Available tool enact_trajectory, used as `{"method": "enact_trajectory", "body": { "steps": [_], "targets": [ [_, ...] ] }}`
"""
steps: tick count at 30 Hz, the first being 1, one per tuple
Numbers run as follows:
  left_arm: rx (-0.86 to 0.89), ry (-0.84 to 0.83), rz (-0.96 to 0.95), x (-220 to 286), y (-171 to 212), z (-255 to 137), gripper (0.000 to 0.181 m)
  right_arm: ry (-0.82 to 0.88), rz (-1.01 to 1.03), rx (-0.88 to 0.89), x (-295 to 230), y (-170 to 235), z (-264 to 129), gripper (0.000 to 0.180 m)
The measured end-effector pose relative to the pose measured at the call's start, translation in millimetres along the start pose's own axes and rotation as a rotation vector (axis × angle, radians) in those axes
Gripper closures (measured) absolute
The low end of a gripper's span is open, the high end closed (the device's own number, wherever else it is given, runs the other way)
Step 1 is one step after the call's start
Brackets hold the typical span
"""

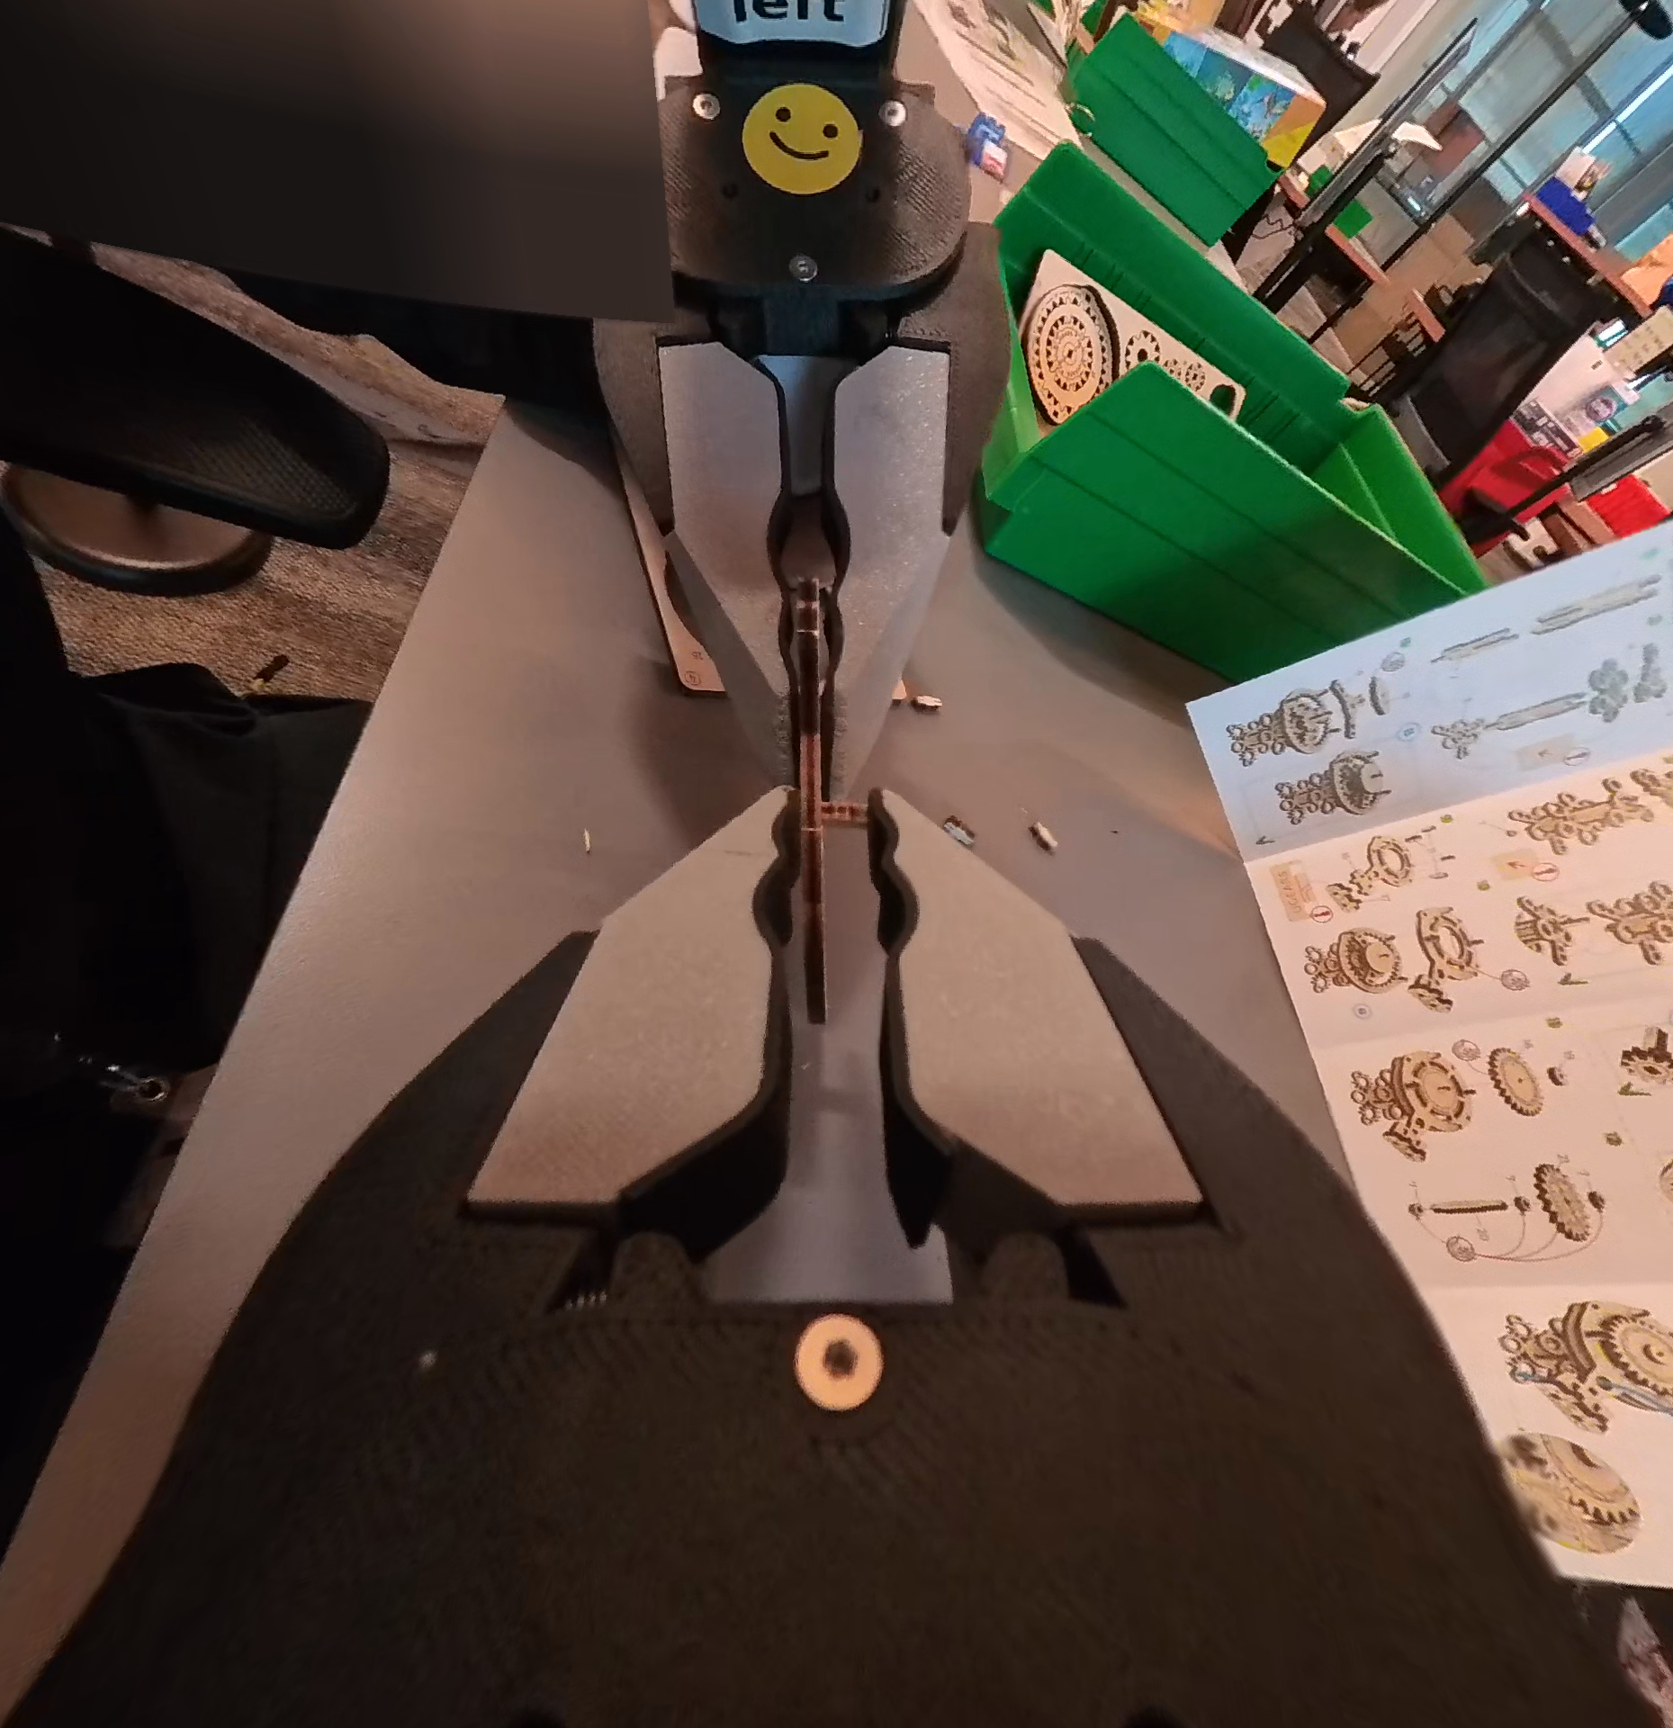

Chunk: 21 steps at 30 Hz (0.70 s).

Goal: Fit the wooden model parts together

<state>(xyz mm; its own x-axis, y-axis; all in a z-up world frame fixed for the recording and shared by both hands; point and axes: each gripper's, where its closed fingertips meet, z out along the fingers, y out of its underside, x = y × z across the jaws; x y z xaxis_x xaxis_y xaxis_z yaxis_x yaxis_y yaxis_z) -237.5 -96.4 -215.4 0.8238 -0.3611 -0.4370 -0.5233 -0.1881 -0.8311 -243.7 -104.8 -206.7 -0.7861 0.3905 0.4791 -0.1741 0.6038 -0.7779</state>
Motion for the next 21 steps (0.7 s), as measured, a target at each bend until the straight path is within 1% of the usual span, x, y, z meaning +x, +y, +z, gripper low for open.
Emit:
{"method": "enact_trajectory", "body": {
  "steps": [10,21],
  "targets": [
    [-0.022,0.018,0.022,4.3,2.6,2.2,0.18,-0.036,0.005,-0.017,-6.2,3.5,3.8,0.169],
    [-0.006,0.002,0.01,1.2,0.7,0.4,0.18,-0.003,0.011,-0.002,-1.3,2.1,2.4,0.169]
  ]
}}
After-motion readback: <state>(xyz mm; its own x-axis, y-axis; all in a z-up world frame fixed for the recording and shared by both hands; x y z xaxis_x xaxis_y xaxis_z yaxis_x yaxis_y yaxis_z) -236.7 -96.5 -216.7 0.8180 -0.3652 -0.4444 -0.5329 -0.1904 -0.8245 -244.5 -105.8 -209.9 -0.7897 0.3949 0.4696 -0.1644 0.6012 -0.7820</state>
